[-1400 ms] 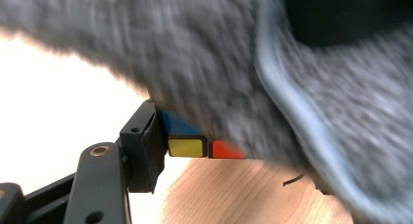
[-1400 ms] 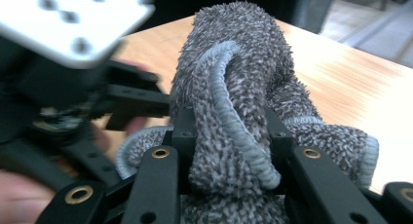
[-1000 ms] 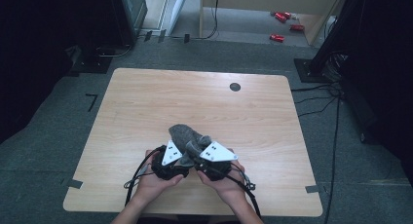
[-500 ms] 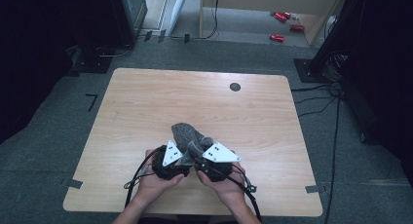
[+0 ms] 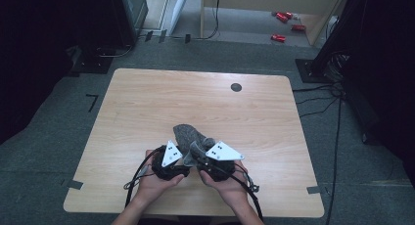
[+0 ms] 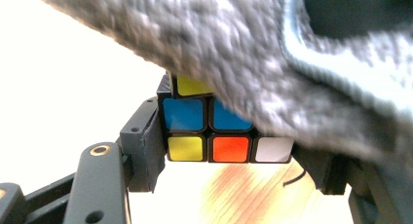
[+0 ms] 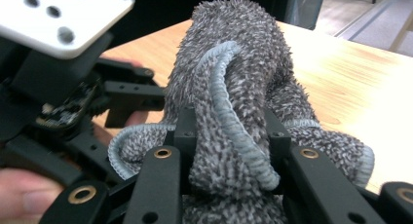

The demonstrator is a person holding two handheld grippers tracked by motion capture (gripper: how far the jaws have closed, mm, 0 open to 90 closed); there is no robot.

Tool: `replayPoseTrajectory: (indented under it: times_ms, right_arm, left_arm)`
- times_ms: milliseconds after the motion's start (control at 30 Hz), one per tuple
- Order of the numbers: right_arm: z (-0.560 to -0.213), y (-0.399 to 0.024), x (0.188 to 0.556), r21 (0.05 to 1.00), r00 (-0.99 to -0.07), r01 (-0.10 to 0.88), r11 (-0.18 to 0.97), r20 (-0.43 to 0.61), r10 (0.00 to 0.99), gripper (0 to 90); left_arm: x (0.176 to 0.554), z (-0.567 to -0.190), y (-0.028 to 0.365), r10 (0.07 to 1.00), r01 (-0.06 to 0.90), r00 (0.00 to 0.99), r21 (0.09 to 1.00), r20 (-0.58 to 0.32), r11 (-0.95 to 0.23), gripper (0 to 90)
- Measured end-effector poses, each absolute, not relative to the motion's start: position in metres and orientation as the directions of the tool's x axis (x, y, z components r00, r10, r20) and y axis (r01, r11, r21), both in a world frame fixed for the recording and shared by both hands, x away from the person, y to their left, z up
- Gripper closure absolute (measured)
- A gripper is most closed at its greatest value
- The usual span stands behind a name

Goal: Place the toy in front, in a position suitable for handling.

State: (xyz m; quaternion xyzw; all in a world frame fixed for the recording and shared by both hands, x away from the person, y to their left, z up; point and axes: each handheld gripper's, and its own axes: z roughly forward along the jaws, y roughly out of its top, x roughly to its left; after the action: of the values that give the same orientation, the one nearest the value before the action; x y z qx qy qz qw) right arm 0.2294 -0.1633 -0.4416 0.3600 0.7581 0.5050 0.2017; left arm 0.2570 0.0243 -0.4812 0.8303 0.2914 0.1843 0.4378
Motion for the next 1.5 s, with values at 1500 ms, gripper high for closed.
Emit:
replayPoseTrajectory:
  times_ms: [1500]
  right_arm:
    - [-0.451,-0.225,0.259,0.887,-0.649,0.463,0.008,0.332,0.684,75.1]
  left_arm:
    - [0.252,-0.471,0.04,0.566,0.203,0.823,0.9,0.057,-0.385,35.5]
